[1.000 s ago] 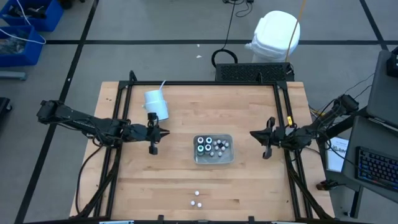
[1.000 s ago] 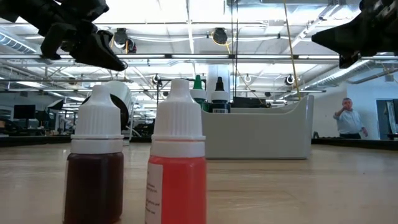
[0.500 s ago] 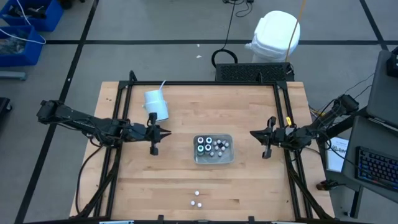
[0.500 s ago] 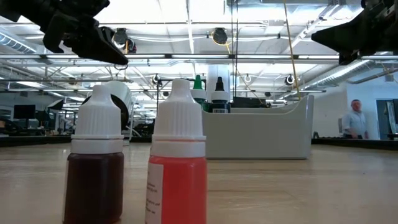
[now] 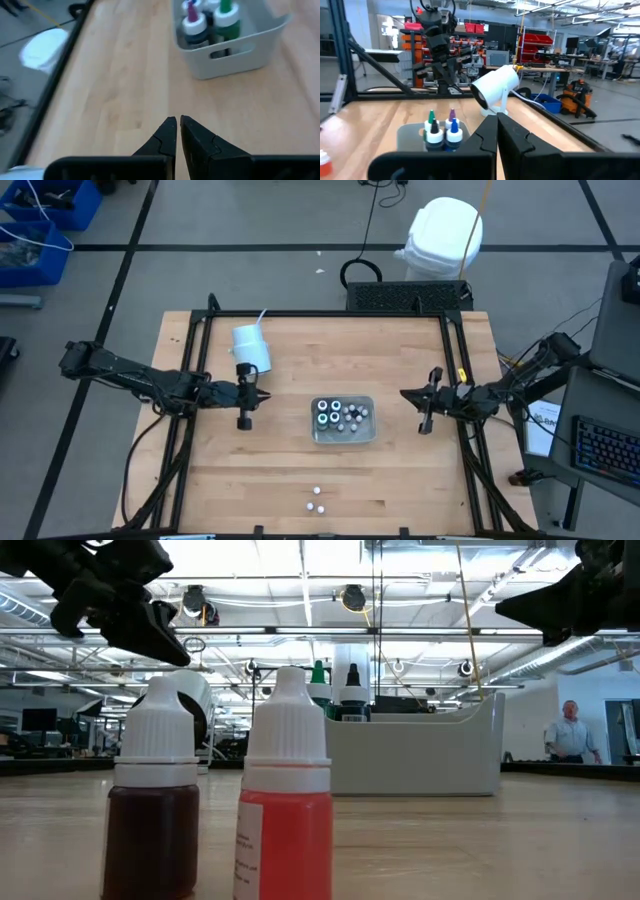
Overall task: Pick & Place food coloring
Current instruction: Put the small red food coloring bottle into the bin
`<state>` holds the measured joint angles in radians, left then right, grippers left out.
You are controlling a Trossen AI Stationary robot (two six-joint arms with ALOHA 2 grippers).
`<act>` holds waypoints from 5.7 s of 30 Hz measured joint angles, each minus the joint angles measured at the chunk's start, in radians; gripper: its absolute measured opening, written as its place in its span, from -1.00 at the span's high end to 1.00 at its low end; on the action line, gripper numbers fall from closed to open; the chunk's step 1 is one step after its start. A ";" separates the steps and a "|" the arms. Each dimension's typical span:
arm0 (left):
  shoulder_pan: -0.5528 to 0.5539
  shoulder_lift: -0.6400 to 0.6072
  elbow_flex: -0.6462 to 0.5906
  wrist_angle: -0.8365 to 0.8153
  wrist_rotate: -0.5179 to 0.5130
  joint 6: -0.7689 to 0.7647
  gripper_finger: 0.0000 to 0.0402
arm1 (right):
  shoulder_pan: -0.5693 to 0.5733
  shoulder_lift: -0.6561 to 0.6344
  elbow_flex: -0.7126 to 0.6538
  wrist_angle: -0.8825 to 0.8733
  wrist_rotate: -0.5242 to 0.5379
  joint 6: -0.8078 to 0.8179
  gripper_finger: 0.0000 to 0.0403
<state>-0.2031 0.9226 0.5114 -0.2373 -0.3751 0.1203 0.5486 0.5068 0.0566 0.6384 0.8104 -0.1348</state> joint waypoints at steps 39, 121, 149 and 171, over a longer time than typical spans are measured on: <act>-0.002 0.000 0.000 0.025 0.034 -0.092 0.85 | -0.209 0.038 0.000 0.073 -0.382 -0.015 1.00; -0.248 0.283 0.094 0.238 0.006 0.100 0.85 | -0.209 0.107 0.000 0.156 -0.288 0.043 1.00; -0.231 0.446 0.083 0.499 -0.051 -0.289 0.90 | -0.208 0.158 0.000 0.126 -0.502 0.114 1.00; -0.524 1.090 1.157 -0.367 -0.016 -0.814 0.26 | -0.206 0.158 0.000 0.034 -0.553 0.153 1.00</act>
<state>-0.7269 2.0122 1.6684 -0.6043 -0.3908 -0.6935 0.3424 0.6646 0.0564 0.6726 0.2577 0.0181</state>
